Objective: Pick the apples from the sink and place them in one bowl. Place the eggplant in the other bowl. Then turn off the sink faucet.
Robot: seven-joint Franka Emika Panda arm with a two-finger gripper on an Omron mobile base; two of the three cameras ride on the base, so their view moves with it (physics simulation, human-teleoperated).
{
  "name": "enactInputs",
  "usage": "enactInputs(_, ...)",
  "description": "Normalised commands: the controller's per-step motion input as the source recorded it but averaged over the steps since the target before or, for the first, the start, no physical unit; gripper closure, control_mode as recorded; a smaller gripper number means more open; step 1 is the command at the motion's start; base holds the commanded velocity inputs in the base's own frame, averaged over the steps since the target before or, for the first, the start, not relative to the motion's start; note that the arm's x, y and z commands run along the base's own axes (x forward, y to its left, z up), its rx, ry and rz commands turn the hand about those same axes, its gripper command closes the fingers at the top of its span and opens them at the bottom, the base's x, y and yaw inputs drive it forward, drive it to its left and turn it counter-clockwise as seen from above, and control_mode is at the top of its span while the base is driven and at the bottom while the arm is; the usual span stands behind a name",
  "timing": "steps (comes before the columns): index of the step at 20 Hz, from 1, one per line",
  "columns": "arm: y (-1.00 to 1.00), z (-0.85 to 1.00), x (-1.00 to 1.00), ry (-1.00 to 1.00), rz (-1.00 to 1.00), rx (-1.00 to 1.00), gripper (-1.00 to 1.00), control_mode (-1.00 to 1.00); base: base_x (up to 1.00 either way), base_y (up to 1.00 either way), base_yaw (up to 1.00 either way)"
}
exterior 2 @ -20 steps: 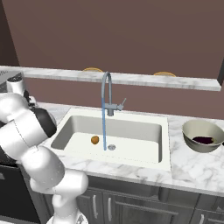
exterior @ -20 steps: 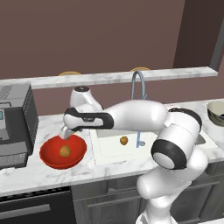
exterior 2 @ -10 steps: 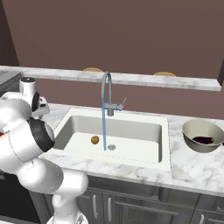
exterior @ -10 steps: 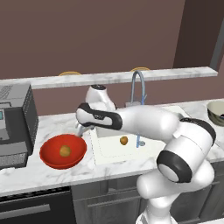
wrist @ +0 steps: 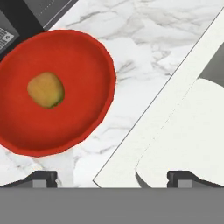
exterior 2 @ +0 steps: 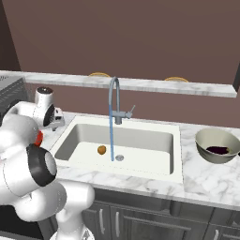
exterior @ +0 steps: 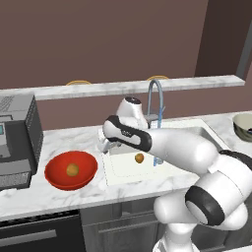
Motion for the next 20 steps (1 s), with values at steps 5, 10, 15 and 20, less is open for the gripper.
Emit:
enactInputs(5, -0.44, -0.07, 0.0, 0.0, -0.15, 0.09, -1.0, -1.0, 0.0, 0.0, 0.0)
enactInputs(10, -0.48, -0.02, 0.0, 0.0, -0.15, 0.09, -1.0, -1.0, 0.0, 0.0, 0.0)
enactInputs(15, -0.47, -0.07, 0.0, 0.03, -0.14, 0.07, -1.0, -1.0, 0.0, 0.0, 0.0)
enactInputs(20, -0.47, -0.17, 0.0, 0.04, -0.13, 0.01, -1.0, -1.0, 0.0, 0.0, 0.0)
